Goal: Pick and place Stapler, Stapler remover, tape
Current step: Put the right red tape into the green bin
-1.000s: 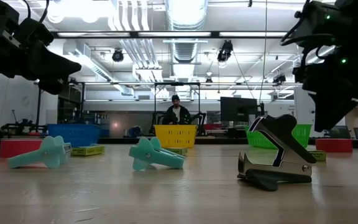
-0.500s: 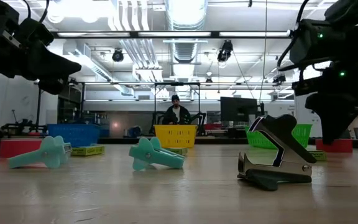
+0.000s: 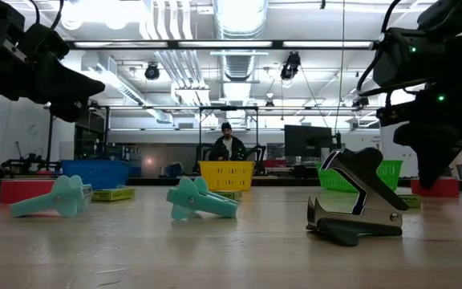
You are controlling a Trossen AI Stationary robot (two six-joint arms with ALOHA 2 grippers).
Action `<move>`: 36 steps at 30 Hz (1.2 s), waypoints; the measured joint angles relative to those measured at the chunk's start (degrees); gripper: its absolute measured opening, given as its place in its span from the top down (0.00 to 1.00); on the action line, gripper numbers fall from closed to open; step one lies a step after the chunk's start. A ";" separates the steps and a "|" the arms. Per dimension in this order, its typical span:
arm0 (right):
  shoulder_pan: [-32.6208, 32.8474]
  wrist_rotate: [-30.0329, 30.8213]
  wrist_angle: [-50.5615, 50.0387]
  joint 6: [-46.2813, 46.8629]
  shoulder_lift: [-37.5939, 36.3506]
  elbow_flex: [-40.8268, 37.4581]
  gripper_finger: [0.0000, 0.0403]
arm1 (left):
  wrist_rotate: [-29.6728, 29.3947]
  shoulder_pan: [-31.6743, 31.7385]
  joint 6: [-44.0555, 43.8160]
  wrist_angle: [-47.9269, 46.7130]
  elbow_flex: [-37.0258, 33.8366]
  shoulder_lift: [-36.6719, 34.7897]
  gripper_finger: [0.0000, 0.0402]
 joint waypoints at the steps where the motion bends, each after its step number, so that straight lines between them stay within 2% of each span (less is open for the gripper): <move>1: 0.02 0.00 0.00 -0.01 0.00 0.00 0.91 | 0.00 0.00 0.00 0.00 0.00 0.01 0.94; 4: 0.04 -0.02 0.20 -0.04 -0.01 0.02 0.93 | 0.00 0.01 0.00 0.00 0.00 0.00 0.94; 9: 0.50 -0.45 0.41 0.18 -0.25 0.01 0.91 | 0.00 0.01 0.00 0.00 0.00 0.01 0.94; 13: 0.93 -3.20 0.88 0.18 -0.68 0.84 0.91 | 0.00 0.01 0.00 -0.01 0.00 0.00 0.94; 24: 4.53 -4.43 0.70 -2.67 -0.77 9.76 0.91 | 0.00 0.01 0.00 -0.02 0.00 -0.01 0.94; 31: 3.67 0.84 0.28 -9.73 -0.76 16.09 0.91 | 0.00 0.00 0.00 -0.02 0.00 0.00 0.94; 36: -1.52 2.45 0.20 -15.13 -0.74 18.29 0.91 | 0.00 0.02 0.00 -0.02 0.00 0.01 0.94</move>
